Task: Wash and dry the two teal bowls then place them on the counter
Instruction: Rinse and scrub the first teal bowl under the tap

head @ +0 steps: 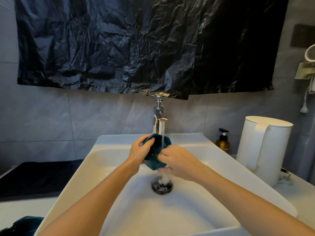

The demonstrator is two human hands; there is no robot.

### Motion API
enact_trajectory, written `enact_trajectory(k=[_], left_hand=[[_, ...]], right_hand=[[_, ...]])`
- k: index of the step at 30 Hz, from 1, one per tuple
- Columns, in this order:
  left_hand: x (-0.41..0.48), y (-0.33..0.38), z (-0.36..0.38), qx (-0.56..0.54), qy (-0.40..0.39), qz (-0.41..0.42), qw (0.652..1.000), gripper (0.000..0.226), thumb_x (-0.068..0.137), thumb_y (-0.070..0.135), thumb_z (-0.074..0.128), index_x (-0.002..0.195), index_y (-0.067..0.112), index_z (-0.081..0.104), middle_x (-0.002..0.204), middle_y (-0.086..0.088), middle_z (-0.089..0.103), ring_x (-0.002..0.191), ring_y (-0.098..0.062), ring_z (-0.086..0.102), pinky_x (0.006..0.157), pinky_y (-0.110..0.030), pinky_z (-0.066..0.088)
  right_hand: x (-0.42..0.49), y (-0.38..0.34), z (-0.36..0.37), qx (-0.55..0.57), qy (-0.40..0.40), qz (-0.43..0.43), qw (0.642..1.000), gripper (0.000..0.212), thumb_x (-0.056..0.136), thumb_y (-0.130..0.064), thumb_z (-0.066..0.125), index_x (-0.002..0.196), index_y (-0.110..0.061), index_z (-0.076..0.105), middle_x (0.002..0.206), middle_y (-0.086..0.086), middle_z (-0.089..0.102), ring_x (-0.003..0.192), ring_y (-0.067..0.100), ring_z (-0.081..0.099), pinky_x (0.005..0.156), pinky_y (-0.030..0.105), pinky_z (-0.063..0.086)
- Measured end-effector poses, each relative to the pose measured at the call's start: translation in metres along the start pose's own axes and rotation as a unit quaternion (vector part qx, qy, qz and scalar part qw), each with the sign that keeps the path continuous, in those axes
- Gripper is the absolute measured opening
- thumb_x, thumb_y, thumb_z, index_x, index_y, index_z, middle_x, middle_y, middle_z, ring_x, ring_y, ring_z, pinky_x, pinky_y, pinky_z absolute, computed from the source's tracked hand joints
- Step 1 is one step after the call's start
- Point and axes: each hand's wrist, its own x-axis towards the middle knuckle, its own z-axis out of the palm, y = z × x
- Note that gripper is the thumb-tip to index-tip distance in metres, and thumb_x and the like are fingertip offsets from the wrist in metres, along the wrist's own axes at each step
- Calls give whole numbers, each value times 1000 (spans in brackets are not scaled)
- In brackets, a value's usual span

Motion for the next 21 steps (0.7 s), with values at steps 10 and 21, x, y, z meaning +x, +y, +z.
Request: enact_trajectory(k=[10, 21], left_hand=[[4, 2, -8, -13, 23, -59, 998, 14, 96, 26, 53, 106, 27, 62, 97, 0, 62, 84, -17, 57, 61, -27, 50], [3, 14, -8, -88, -71, -133, 985, 27, 90, 33, 57, 105, 11, 60, 99, -13, 65, 89, -25, 63, 69, -33, 56]], right_hand=[[3, 1, 8, 2, 12, 10, 1000, 19, 74, -30, 76, 70, -16, 63, 68, -3, 64, 67, 19, 63, 85, 28, 46], [7, -6, -13, 420, 9, 196, 886, 14, 82, -24, 70, 86, -13, 64, 84, 2, 60, 76, 14, 57, 66, 33, 46]])
